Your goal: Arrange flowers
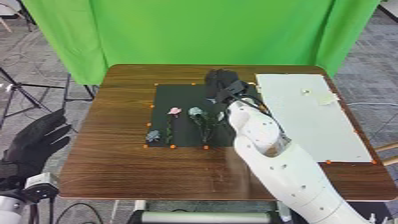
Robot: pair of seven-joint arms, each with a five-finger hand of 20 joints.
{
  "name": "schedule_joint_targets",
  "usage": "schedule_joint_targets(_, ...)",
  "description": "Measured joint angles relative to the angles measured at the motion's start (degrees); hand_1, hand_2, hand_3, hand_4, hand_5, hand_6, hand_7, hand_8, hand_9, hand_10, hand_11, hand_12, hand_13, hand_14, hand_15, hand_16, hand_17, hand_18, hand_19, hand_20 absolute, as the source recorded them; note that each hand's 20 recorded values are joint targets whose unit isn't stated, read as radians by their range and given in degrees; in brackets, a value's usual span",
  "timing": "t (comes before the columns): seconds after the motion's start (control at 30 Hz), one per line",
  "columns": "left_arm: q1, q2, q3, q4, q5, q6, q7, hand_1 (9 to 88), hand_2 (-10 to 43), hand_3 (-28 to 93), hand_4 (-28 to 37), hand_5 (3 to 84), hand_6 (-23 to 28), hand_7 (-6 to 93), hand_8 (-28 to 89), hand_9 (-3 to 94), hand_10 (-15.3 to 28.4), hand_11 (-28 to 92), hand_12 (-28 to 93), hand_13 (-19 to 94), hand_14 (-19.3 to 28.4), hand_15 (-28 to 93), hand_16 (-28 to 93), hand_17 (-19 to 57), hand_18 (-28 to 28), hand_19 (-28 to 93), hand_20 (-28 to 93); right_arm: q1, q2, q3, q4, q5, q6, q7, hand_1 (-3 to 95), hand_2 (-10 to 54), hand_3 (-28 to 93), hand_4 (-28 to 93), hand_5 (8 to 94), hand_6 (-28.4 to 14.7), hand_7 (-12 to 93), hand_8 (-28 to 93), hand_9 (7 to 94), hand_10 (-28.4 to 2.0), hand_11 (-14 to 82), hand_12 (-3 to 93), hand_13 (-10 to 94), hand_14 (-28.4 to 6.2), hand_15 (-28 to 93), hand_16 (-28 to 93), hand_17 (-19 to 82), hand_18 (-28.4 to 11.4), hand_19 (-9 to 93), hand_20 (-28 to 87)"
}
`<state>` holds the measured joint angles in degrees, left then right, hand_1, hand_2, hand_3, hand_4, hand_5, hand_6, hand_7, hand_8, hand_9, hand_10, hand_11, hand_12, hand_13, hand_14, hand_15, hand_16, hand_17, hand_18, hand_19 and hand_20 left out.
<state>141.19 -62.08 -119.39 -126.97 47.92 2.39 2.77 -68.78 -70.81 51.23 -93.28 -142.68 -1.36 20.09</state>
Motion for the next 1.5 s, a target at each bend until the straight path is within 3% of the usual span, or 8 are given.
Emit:
schedule_joint_targets(0.9, -0.6, 0.45, 0.46, 0.31, -0.02, -0.05, -0.21, 23.9, -1.7, 71, -28.2, 25.9, 2.5, 23.6, -11, 20.0, 9.8, 18, 18, 16, 12.1, 23, 5, -10.4, 18.2, 39, 10, -0.3, -1.8, -2.4, 5.6, -5.8, -1.7, 0.4, 50.6, -9.5, 83, -28, 65.8, 2.3, 55, 5, 82.8, -5.5, 25.4, 55.2, 79, -1.2, 59, 37, 29, -18.6, 76, 47)
schedule_joint_targets(1.3, -0.9, 0.45, 0.48, 0.37, -0.02, -0.1, -0.53, 24.0, -1.3, 71, -28.2, 25.9, 2.5, 23.6, -11, 20.0, 9.9, 18, 18, 16, 12.1, 23, 5, -10.4, 18.2, 39, 10, -0.9, -1.8, -2.3, 5.7, -6.5, -4.3, 0.5, 43.0, -9.5, 82, -28, 61.3, 1.8, 53, 3, 77.3, -6.7, 23.1, 53.5, 74, -3.3, 63, 32, 25, -19.5, 75, 48)
schedule_joint_targets(1.5, -0.9, 0.45, 0.48, 0.38, -0.02, -0.13, -0.6, 23.9, -1.3, 71, -28.2, 25.9, 2.5, 23.4, -11, 20.0, 9.8, 18, 18, 16, 12.1, 23, 5, -10.4, 18.2, 39, 10, -1.0, -1.8, -2.3, 5.6, -7.6, -4.3, 0.5, 37.2, -9.5, 82, -28, 58.0, 0.5, 51, 3, 68.4, -8.4, 37.5, 43.0, 69, -4.8, 67, 29, 23, -20.0, 74, 50)
